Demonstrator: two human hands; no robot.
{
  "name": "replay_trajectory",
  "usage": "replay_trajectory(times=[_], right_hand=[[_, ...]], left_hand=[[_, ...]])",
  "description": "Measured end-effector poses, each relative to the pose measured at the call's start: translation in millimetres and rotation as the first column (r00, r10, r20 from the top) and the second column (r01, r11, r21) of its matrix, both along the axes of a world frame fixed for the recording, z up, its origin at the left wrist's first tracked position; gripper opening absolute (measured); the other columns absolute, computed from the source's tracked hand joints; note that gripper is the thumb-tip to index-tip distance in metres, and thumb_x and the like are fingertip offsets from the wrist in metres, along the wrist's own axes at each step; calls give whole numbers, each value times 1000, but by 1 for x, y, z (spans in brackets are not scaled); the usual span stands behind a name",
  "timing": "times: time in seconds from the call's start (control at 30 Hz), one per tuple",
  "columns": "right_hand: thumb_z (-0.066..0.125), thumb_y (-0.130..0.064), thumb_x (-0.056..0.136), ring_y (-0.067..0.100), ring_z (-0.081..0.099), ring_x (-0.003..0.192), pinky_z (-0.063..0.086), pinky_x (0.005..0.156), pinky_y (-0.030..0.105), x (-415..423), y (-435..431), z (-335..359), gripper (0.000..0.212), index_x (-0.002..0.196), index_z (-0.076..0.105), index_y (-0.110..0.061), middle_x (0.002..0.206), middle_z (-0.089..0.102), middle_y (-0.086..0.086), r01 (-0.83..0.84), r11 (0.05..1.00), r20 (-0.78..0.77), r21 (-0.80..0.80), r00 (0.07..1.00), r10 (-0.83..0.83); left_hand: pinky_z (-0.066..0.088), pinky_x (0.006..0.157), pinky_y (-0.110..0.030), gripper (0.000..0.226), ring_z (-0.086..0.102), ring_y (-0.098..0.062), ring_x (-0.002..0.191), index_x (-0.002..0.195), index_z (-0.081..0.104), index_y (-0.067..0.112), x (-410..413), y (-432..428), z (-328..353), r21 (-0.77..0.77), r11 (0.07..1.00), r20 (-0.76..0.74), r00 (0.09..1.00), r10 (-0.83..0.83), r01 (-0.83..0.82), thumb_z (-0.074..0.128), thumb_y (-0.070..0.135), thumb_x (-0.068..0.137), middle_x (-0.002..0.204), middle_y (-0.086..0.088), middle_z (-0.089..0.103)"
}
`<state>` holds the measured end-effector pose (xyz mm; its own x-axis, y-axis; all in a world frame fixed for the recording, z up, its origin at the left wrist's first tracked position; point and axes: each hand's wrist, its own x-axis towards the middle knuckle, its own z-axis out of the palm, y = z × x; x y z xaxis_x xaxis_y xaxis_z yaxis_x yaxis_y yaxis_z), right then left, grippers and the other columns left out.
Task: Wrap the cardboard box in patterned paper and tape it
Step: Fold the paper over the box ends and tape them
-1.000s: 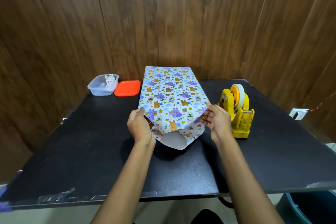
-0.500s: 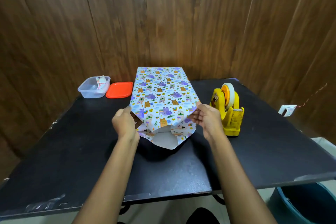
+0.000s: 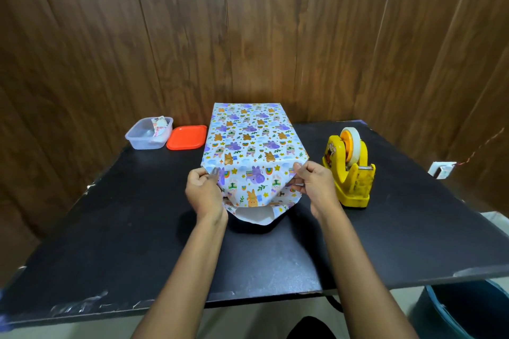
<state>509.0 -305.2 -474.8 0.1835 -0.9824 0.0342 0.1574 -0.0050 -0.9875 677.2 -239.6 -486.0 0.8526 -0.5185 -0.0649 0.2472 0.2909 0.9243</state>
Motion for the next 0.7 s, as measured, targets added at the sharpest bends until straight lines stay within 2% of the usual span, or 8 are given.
replay_trajectory(times=[0.13,0.3,0.47,0.57,0.63,0.7], right_hand=[[56,-15,94,3,62,46,49,46,15,4,5,-5,22,74,62,-9,54,67,-4,-45,998,37,35,998,44],[58,-12,92,4,65,54,49,51,15,3,1,-15,10,86,66,-10,63,71,-7,-96,995,-9,14,995,96],[60,-10,91,6,67,57,49,52,17,6,-2,-21,11,83,67,-10,70,72,-2,-56,998,-20,-35,998,55],[65,-7,86,9,69,62,52,53,19,10,0,-23,6,83,69,-5,74,73,0,-111,994,-6,-9,994,111],[66,-4,84,10,68,62,54,55,20,12,-1,-27,4,82,69,-5,73,72,1,-115,993,-32,2,993,115],[68,-5,83,11,64,60,53,57,19,14,-4,-31,5,77,68,-6,71,69,5,-47,999,-108,-24,993,44]], left_hand=[[42,57,-31,22,51,-15,61,76,50,15,-3,1,-2,-52,998,-60,998,-22,19,60,-2,87,72,-3,60],[50,68,-32,18,61,-17,75,80,56,8,-12,5,-12,-92,979,-100,976,-192,183,57,-9,85,83,-7,64],[53,54,-23,21,62,-6,56,73,56,7,-7,4,-13,-8,978,-52,977,-208,208,57,-9,87,67,2,65],[54,51,-20,23,61,-11,59,69,55,5,-3,2,-10,94,974,-2,979,-205,204,57,-10,86,68,-1,61],[58,59,-29,20,63,-20,66,67,55,1,4,-2,-13,195,964,54,980,-193,179,59,-10,83,72,-8,63],[58,68,-46,11,65,-29,70,70,56,-7,10,-6,-17,305,947,173,971,-162,104,64,-6,78,75,-15,66]])
